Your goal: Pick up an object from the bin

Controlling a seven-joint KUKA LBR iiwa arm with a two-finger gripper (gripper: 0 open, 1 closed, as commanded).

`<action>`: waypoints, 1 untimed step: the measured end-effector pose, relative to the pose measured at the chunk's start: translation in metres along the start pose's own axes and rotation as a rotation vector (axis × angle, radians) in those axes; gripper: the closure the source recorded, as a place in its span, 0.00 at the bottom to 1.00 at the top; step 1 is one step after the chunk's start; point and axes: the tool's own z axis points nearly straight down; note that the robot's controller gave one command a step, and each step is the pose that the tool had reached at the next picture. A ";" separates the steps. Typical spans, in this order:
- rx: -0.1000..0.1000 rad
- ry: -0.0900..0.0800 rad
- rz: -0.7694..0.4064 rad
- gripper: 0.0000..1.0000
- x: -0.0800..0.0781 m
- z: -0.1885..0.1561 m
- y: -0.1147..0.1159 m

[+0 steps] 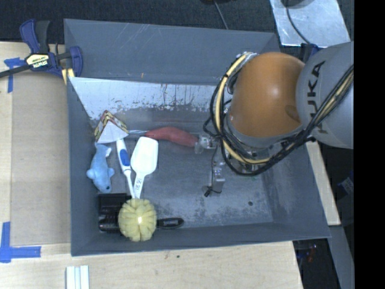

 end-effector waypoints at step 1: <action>0.000 -0.008 0.002 0.00 -0.002 -0.004 0.000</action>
Offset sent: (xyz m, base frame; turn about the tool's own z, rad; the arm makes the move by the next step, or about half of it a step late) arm 0.0046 0.0899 -0.1253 -0.2129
